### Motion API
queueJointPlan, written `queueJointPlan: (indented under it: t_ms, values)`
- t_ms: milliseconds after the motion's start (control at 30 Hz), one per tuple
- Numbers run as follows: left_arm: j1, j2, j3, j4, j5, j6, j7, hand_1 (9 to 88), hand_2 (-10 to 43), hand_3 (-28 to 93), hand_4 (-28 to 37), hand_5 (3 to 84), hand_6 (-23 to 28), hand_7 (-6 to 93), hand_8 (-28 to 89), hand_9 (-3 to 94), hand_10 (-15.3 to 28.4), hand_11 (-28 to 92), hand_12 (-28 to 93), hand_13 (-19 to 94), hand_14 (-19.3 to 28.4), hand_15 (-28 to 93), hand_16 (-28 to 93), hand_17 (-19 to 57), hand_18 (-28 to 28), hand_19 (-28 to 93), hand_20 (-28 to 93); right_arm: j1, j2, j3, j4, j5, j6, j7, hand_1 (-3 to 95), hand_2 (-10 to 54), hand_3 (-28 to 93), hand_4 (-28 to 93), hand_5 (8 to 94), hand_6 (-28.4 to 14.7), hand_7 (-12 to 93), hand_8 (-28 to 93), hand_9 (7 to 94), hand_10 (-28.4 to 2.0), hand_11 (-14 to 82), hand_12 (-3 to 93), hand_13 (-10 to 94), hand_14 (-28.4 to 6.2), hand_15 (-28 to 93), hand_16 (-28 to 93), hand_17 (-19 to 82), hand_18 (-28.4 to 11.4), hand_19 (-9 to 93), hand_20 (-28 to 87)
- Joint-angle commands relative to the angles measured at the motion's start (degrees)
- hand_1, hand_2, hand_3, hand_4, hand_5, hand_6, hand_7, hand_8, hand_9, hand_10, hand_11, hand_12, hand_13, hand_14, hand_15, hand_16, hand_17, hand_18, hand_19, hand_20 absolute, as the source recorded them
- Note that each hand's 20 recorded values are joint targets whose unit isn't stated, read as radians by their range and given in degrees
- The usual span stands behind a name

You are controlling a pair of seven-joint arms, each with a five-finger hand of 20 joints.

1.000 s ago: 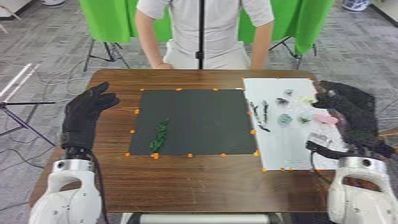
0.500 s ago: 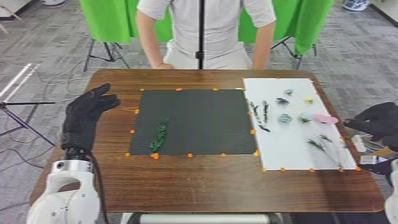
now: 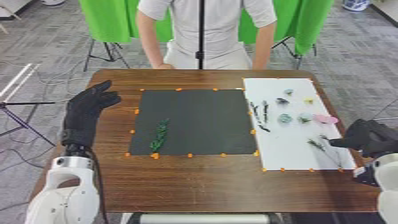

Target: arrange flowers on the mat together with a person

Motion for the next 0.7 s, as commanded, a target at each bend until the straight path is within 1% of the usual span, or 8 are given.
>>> queueJointPlan:
  t_ms: [33,200,367,467,500,600,667,700]
  values:
    - [0.0,0.12,0.09,0.38,0.32,-0.73,-0.10,28.5,2.5,62,-19.7,48.9,6.2,14.4,-5,49.5,15.7,24,16,40,20.9,30,1,3.6,15.0,19,18,1.0,1.4,-2.5,2.2,-2.6,1.0,1.4,37.8,-9.5,55,-28,71.0,1.3,17,-9,79.1,-10.5,22.5,23.6,77,-7.9,50,35,31,-20.5,67,58]
    - [0.8,-0.32,-0.17,-0.02,0.30,-0.31,0.04,28.6,2.6,62,-19.8,49.0,6.2,14.3,-5,49.5,15.5,24,16,40,20.9,30,1,3.7,14.9,18,18,1.7,1.8,-4.7,3.8,-4.5,2.9,2.7,39.0,-9.5,56,-28,72.3,1.2,17,-9,80.1,-10.5,22.6,23.6,78,-7.8,51,35,31,-20.8,67,58]
    - [1.1,-0.37,-0.24,-0.11,0.36,-0.29,-0.15,28.7,2.8,62,-19.7,48.9,6.2,14.4,-5,49.5,15.5,24,16,40,21.0,30,1,3.6,15.0,18,18,2.1,1.7,-6.4,5.2,-5.7,5.8,4.5,41.7,-9.5,59,-28,74.1,1.3,18,-9,82.1,-10.1,23.0,23.7,78,-7.8,51,36,31,-20.9,67,58]
    - [1.2,-0.44,-0.15,-0.13,0.25,-0.09,-0.19,28.6,2.7,62,-19.7,49.0,6.2,14.4,-5,49.5,15.7,24,16,40,21.0,30,1,3.6,15.0,18,18,2.5,1.5,-7.4,5.9,-6.4,7.0,4.7,44.1,-9.5,60,-28,75.8,2.5,19,-9,84.4,-9.7,23.5,23.8,79,-7.2,53,37,32,-20.9,67,58]
    - [1.0,-0.43,-0.08,0.04,0.27,-0.33,-0.30,28.6,2.7,62,-19.7,49.0,6.2,14.5,-5,49.5,15.7,24,16,40,21.0,30,1,3.5,15.0,19,18,2.5,1.3,-7.6,6.2,-6.7,7.5,4.5,45.2,-9.5,59,-28,76.2,2.7,20,-8,85.2,-9.5,23.5,23.8,80,-7.2,53,37,33,-20.9,67,58]
    - [1.1,-0.56,-0.07,-0.05,0.27,-0.37,-0.26,28.5,2.6,62,-19.6,49.0,6.2,14.5,-5,49.4,15.6,24,16,40,21.0,30,1,3.5,15.0,19,18,2.8,1.0,-8.5,6.8,-6.6,8.6,4.6,53.7,-9.5,46,-28,77.1,2.8,20,3,86.6,-9.1,23.6,24.1,80,-6.8,55,37,33,-20.9,68,58]
    - [1.1,-0.60,-0.04,-0.04,0.16,-0.13,-0.27,28.5,2.6,62,-19.7,49.0,6.2,14.5,-5,49.4,15.6,24,16,40,21.0,30,1,3.5,15.0,19,18,3.1,0.9,-8.9,7.2,-6.9,8.9,4.3,74.0,-9.5,-4,0,78.4,3.1,20,6,88.1,-8.7,22.4,25.3,79,-6.8,56,37,33,-20.7,69,59]
    - [1.1,-0.52,-0.07,-0.08,0.15,-0.20,-0.30,28.5,2.6,62,-19.7,49.0,6.2,14.5,-5,49.5,15.6,24,16,40,21.0,30,1,3.4,15.0,19,18,3.2,0.9,-9.1,7.3,-6.9,9.0,4.5,82.5,-9.5,-22,11,79.8,3.2,19,7,89.2,-8.4,21.6,27.7,79,-6.8,57,37,33,-20.8,69,58]
